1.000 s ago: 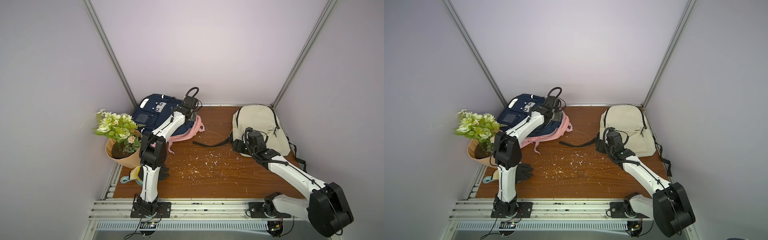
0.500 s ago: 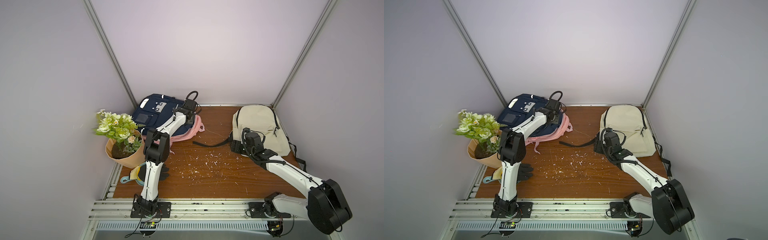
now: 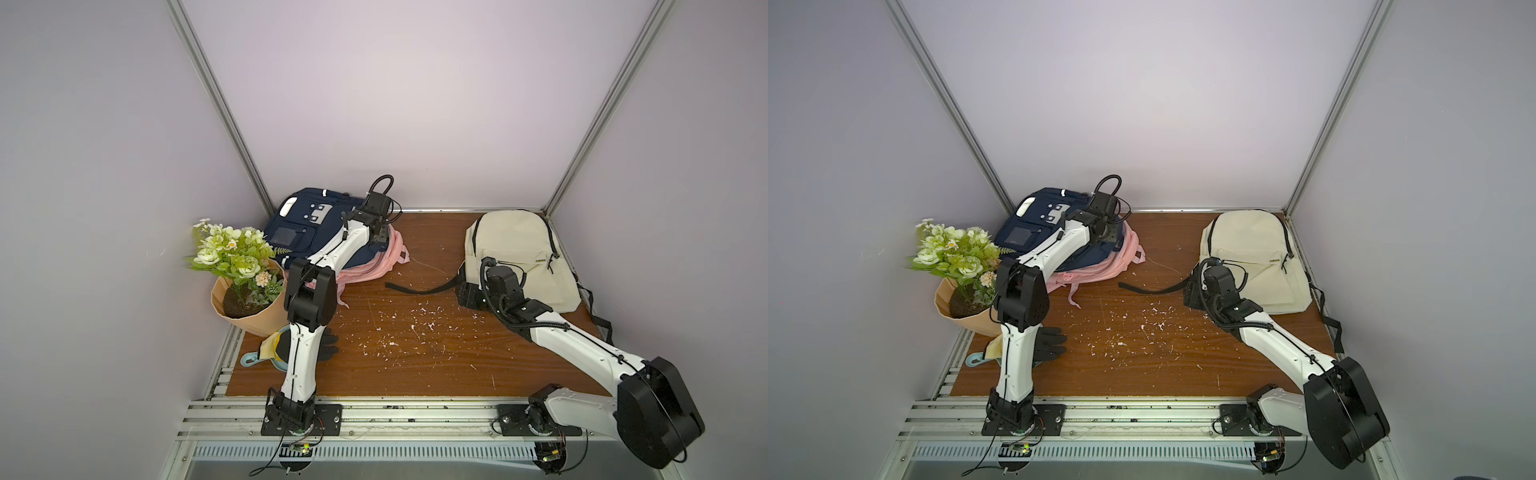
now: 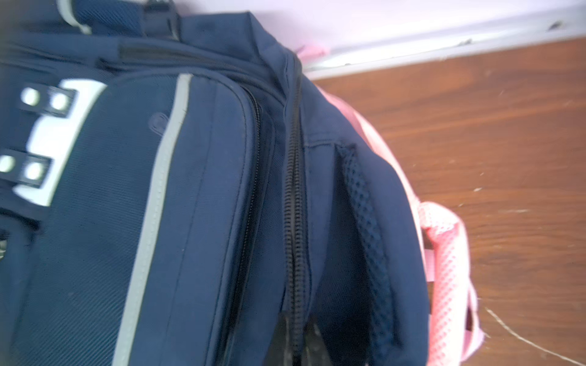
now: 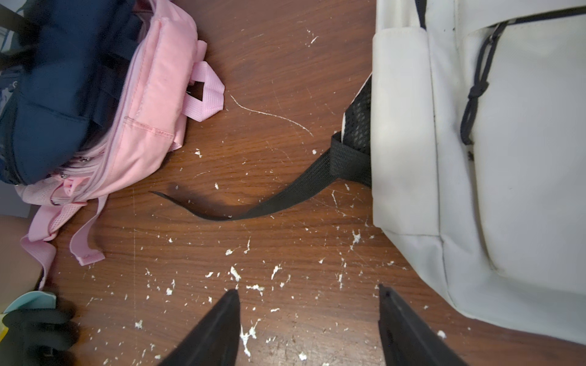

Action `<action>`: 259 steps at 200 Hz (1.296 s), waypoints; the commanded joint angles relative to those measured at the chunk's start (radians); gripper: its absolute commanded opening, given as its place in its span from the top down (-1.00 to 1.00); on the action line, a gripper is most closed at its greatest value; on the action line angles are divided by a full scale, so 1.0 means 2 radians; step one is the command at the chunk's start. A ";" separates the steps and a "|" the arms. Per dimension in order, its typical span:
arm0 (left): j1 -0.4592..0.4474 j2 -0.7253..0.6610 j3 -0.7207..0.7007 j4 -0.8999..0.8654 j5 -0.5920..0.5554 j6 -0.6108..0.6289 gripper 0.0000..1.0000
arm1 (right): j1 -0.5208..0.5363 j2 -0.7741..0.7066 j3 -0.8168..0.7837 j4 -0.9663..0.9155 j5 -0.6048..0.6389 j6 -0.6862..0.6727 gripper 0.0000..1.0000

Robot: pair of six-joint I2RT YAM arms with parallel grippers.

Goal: Zip up the backpack
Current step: Pick up the backpack from the backpack, then place the backpack on the backpack.

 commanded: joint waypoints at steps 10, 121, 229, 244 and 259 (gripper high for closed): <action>-0.014 -0.085 0.021 0.022 -0.029 -0.001 1.00 | 0.015 -0.005 0.003 0.025 0.012 0.003 -0.43; -0.176 -0.261 -0.353 0.244 0.109 -0.012 0.96 | 0.023 -0.004 -0.003 0.031 0.044 0.004 -0.43; -0.142 -0.462 -0.570 0.236 -0.025 -0.153 -0.94 | 0.045 0.112 0.092 0.049 -0.001 -0.033 -0.45; -0.099 -0.449 -0.564 0.202 -0.023 -0.176 -0.93 | 0.052 0.144 0.123 0.048 -0.002 -0.038 -0.47; -0.061 -0.438 -0.570 0.185 -0.021 -0.198 -0.94 | 0.058 0.173 0.154 0.047 -0.004 -0.040 -0.47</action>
